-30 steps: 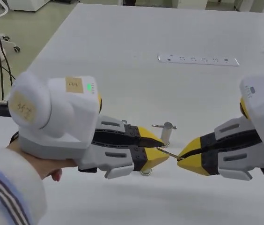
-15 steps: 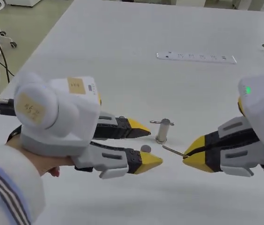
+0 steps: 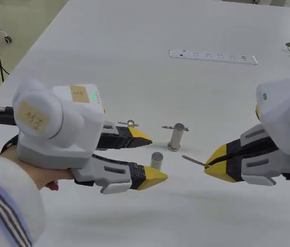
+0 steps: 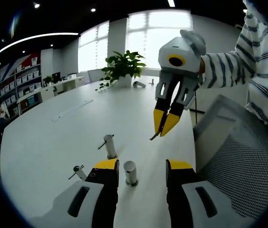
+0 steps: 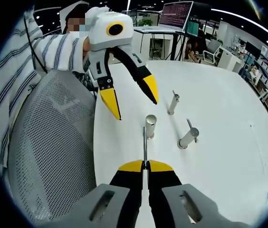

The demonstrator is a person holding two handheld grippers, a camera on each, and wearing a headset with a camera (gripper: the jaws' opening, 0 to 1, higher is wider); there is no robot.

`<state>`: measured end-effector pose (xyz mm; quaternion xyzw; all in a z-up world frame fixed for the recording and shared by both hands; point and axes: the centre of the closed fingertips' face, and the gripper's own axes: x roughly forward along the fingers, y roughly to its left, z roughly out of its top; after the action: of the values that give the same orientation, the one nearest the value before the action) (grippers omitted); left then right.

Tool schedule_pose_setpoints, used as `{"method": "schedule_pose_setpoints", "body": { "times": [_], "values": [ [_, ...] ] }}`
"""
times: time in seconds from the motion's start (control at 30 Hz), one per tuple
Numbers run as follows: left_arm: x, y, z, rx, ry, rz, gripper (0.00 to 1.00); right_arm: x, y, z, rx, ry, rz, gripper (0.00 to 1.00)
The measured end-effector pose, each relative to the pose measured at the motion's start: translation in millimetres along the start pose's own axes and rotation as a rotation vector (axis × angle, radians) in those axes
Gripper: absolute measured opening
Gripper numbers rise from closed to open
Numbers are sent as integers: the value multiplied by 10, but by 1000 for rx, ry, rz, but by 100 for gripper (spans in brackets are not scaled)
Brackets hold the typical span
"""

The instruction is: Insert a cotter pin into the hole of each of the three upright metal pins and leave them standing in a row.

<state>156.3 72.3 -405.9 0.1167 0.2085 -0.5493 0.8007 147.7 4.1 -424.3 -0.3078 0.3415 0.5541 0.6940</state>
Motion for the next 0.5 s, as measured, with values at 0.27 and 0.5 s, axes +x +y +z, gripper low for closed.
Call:
{"method": "schedule_pose_setpoints", "body": {
  "times": [0.27,0.5],
  "values": [
    [74,57,-99,-11,24,7,33,119,-9,-48,-29,63,5,0],
    [133,119,-165,-7,49,6,26,265,-56,-36,-32,95,25,0]
  ]
}}
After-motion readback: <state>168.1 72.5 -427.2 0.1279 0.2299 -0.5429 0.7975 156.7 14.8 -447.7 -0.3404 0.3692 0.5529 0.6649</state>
